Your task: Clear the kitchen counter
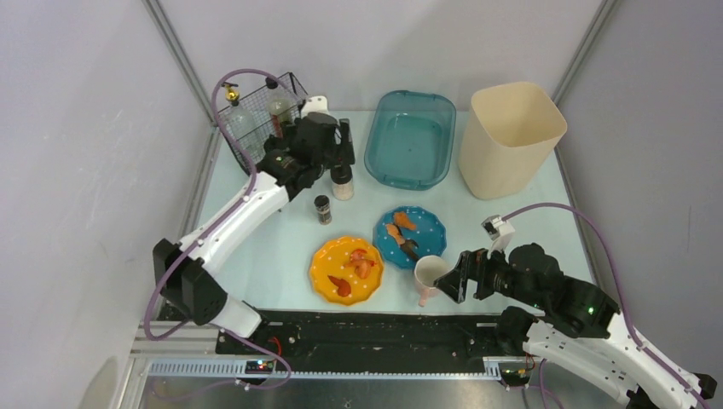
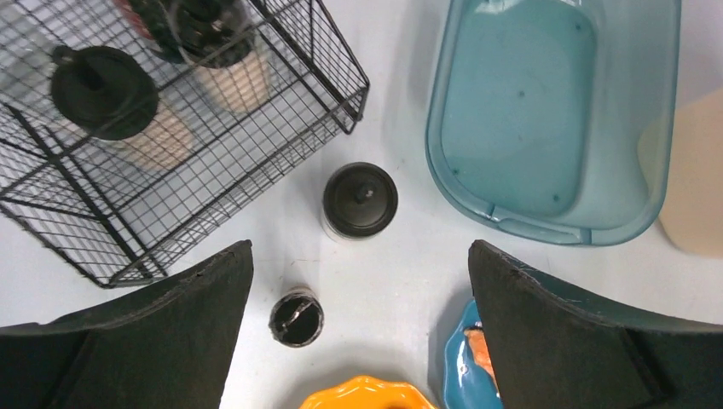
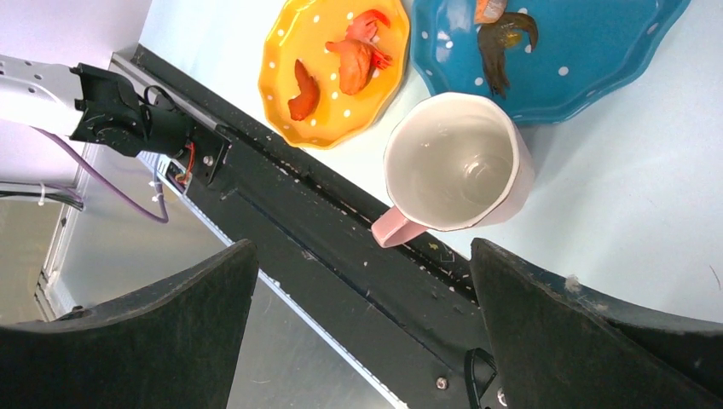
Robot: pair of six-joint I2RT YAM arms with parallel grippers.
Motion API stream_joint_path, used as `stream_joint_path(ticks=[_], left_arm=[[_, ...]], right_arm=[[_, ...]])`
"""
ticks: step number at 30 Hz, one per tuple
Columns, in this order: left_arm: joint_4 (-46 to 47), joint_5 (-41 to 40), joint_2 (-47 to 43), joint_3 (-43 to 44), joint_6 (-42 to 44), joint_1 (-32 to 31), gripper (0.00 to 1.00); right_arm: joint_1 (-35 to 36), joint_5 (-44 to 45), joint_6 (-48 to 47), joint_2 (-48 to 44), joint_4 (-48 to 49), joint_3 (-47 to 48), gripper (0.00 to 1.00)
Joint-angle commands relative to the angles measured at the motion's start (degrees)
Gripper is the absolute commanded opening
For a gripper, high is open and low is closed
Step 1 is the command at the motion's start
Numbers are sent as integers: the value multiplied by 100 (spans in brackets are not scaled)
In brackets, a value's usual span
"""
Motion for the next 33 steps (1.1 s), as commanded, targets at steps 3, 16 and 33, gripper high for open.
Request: stream_joint_path(ticks=[3, 16, 33], left_arm=[[29, 182, 544, 24, 144, -250, 100], [10, 217, 1672, 323, 168, -252, 100], [29, 555, 2267, 507, 15, 221, 100]], right_arm=[[24, 169, 89, -82, -142, 214, 100], [23, 197, 70, -105, -189, 206, 100], [25, 135, 54, 35, -12, 160, 100]])
